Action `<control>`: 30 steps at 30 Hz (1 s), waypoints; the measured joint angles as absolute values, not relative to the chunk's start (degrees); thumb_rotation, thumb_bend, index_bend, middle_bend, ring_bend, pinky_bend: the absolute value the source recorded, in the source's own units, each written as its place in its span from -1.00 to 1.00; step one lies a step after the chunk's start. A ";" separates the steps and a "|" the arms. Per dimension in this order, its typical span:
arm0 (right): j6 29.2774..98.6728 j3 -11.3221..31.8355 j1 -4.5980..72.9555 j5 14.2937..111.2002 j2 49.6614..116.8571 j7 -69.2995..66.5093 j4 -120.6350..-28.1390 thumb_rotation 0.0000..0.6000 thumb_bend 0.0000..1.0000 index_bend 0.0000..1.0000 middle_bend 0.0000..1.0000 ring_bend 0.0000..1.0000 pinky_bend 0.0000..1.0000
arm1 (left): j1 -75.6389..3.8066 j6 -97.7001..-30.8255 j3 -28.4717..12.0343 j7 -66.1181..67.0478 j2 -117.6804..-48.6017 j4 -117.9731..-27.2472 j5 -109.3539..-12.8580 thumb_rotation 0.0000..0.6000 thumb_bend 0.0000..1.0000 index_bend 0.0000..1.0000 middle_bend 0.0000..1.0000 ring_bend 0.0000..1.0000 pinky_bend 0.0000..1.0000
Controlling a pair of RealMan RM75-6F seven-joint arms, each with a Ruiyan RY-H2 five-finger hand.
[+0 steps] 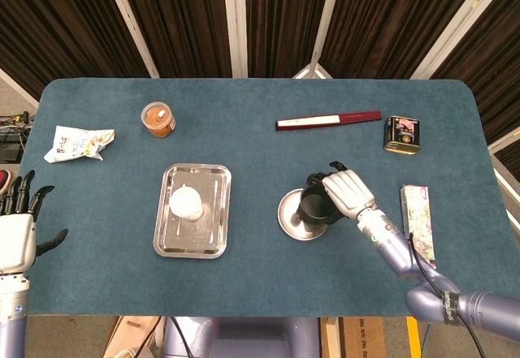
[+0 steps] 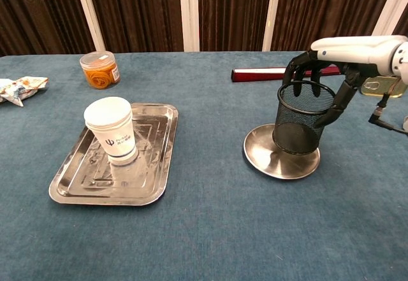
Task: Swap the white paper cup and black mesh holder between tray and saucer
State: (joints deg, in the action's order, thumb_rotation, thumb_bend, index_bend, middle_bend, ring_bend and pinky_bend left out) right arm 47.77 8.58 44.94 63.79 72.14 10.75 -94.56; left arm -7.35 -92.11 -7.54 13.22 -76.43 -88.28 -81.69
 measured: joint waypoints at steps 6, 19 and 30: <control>47.42 8.39 44.91 65.79 73.69 8.68 -92.50 1.00 -1.00 -0.41 -0.26 -0.35 -0.90 | -7.30 -91.89 -7.71 13.38 -76.64 -88.25 -81.42 1.00 -0.70 -0.53 -1.00 -1.00 -0.74; 46.97 7.35 44.88 66.36 73.57 10.05 -92.67 1.00 -1.00 -1.00 -1.00 -1.00 -1.00 | -7.27 -91.25 -8.23 13.14 -76.55 -88.15 -80.66 1.00 -0.70 -0.53 -1.00 -1.00 -0.74; 71.73 3.43 30.93 70.89 66.15 13.40 -98.32 1.00 -1.00 -1.00 -1.00 -1.00 -1.00 | -6.84 -88.36 -7.02 13.11 -72.87 -92.41 -79.48 1.00 -0.70 -0.54 -1.00 -1.00 -0.74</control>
